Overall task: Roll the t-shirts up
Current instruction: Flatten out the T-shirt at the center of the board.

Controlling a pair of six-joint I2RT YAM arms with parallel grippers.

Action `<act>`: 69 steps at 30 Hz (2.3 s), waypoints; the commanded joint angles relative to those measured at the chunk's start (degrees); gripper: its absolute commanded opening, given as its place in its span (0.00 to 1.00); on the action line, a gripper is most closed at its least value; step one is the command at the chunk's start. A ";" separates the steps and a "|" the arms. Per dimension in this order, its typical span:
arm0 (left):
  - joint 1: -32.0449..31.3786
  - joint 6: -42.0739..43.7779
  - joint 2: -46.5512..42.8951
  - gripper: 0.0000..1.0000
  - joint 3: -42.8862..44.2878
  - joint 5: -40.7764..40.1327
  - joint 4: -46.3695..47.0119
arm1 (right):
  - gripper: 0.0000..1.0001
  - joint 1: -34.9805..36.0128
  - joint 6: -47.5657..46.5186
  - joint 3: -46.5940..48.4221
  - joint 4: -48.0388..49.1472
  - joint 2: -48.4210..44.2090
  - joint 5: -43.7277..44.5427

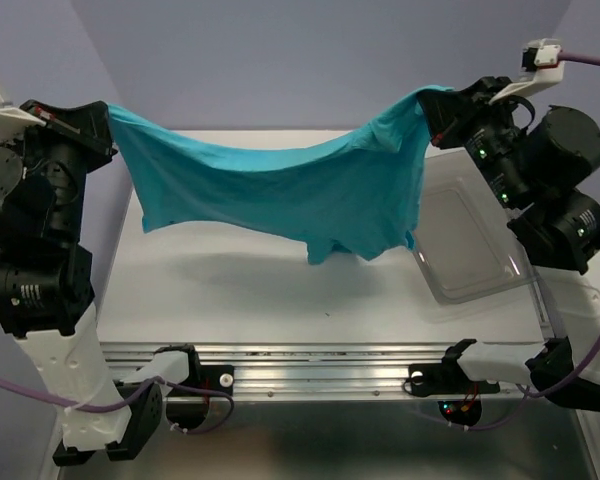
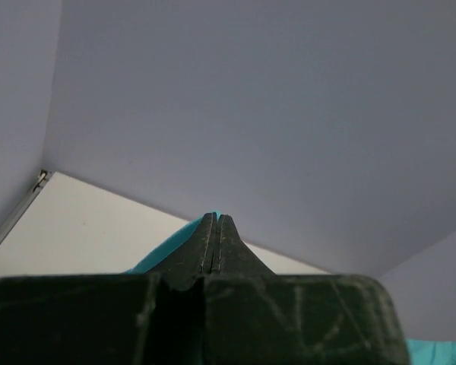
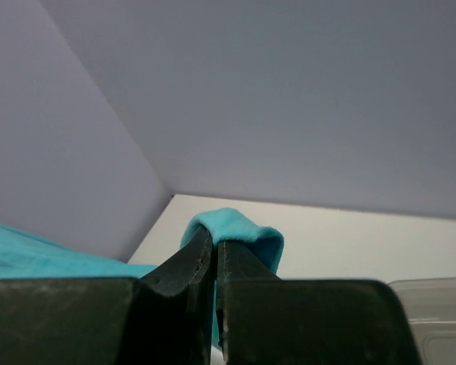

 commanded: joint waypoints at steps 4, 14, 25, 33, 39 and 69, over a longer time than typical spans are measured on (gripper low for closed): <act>0.16 -0.24 -6.39 0.00 3.05 -2.03 7.19 | 0.01 0.36 -3.82 5.82 0.74 -4.75 -8.00; 0.07 2.05 -9.65 0.00 6.93 -6.26 4.64 | 0.01 0.36 -0.66 7.23 -0.67 -7.75 -14.34; -0.10 2.58 -10.26 0.00 -15.39 -9.25 6.39 | 0.01 0.36 -1.70 5.39 -8.40 1.65 -5.82; -0.02 2.57 -5.44 0.00 -35.87 -9.61 14.04 | 0.01 -0.26 -6.98 2.57 -8.58 16.58 -3.00; 0.33 2.76 10.87 0.00 -39.76 -10.13 21.51 | 0.01 -7.98 -7.08 2.66 -5.52 31.15 -8.97; 3.85 3.37 24.49 0.00 -10.66 -4.16 15.63 | 0.01 -16.34 -5.58 1.45 10.67 29.63 -19.88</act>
